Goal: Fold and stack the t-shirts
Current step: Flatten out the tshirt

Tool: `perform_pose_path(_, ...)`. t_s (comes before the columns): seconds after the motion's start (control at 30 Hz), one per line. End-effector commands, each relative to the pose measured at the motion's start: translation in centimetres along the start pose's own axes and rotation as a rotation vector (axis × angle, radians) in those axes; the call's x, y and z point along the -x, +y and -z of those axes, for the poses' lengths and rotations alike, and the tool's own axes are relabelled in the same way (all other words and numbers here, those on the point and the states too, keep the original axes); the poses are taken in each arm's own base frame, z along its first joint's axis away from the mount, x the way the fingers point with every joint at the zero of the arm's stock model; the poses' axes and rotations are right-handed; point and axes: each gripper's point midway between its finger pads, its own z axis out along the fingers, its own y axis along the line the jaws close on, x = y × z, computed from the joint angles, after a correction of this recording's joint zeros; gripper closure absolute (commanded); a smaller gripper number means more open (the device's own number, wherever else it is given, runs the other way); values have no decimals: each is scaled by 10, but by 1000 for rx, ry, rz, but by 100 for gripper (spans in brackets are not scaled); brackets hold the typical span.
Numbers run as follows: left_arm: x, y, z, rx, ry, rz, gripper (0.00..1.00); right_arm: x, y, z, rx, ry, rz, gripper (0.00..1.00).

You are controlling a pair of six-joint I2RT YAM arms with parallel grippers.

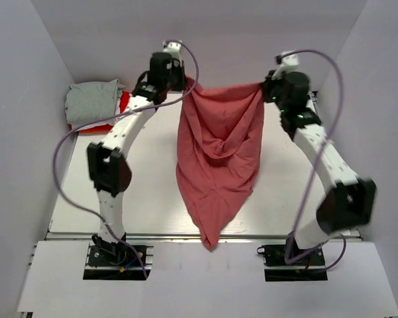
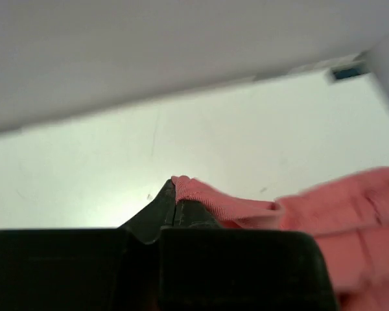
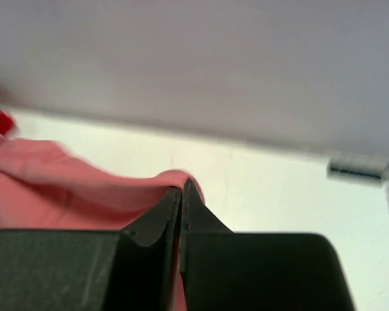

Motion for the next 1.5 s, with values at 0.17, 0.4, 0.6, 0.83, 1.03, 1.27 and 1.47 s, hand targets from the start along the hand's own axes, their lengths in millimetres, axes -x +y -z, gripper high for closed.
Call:
perform_pose_path(0.17, -116, 98, -93, 116, 227, 169, 36, -156, -15, -115, -46, 400, -45, 87)
perform_pose_path(0.4, -115, 99, -96, 34, 186, 202, 0, -152, -17, -131, -45, 405, -51, 10)
perform_pose_path(0.6, -79, 91, -61, 28, 192, 126, 0, -130, -11, -98, -42, 412, -85, 10)
perform_pose_path(0.83, -121, 41, 12, -111, 390, 139, 0, -170, -12, -15, -124, 571, -208, 10)
perform_pose_path(1.03, -207, -64, 110, -434, 587, 292, 0, -198, -2, 71, -142, 625, -294, 10)
perform_pose_path(1.27, -265, -110, 195, -469, 730, 253, 0, -247, 14, 138, -83, 745, -348, 10)
perform_pose_path(1.47, -304, -120, 222, -491, 802, 220, 0, -258, 10, 167, -109, 742, -340, 10)
